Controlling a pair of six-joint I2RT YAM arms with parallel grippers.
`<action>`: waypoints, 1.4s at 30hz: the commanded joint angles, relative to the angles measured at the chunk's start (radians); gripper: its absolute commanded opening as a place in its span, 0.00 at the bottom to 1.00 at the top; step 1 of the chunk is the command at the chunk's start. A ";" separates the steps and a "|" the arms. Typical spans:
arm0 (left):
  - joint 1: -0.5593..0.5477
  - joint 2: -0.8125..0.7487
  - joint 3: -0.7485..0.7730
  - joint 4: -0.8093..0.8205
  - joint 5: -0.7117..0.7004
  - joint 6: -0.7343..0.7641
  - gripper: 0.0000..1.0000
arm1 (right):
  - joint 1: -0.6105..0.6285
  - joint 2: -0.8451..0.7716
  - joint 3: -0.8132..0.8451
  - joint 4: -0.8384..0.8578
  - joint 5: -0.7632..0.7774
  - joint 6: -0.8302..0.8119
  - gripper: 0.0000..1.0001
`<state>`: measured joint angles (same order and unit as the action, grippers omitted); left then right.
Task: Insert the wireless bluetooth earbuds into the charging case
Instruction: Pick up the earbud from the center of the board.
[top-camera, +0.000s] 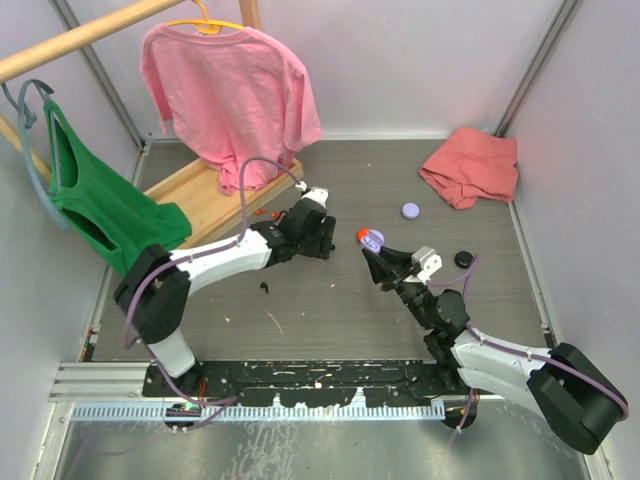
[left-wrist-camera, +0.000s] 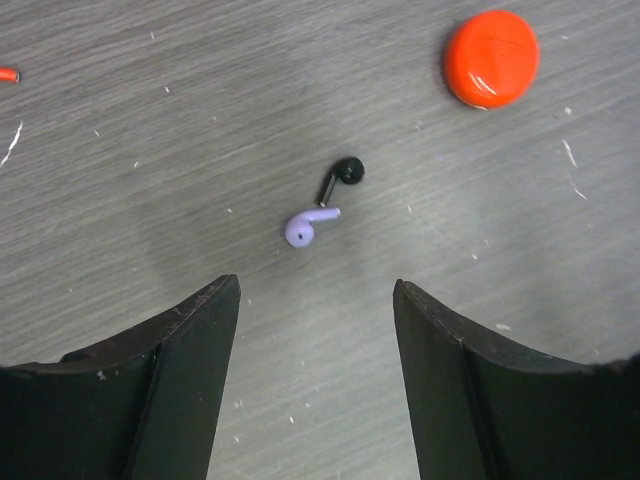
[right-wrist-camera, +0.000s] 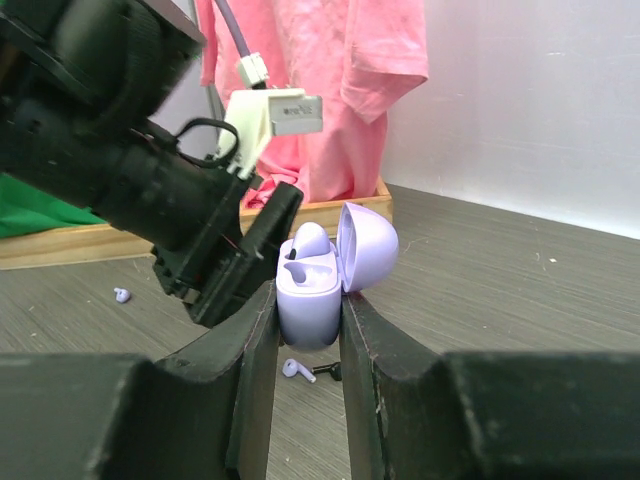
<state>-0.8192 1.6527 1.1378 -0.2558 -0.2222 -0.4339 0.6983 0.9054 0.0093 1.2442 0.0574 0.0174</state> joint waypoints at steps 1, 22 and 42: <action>0.026 0.081 0.104 -0.016 -0.076 0.006 0.64 | 0.004 -0.002 -0.048 0.069 0.038 -0.019 0.02; 0.057 0.362 0.311 -0.180 -0.148 0.067 0.64 | 0.003 0.002 -0.043 0.054 0.035 -0.028 0.02; 0.006 0.303 0.215 -0.217 -0.124 0.033 0.68 | 0.004 0.015 -0.040 0.052 0.033 -0.026 0.02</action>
<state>-0.8062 1.9995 1.3811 -0.4351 -0.3439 -0.3824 0.6983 0.9230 0.0093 1.2404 0.0780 0.0017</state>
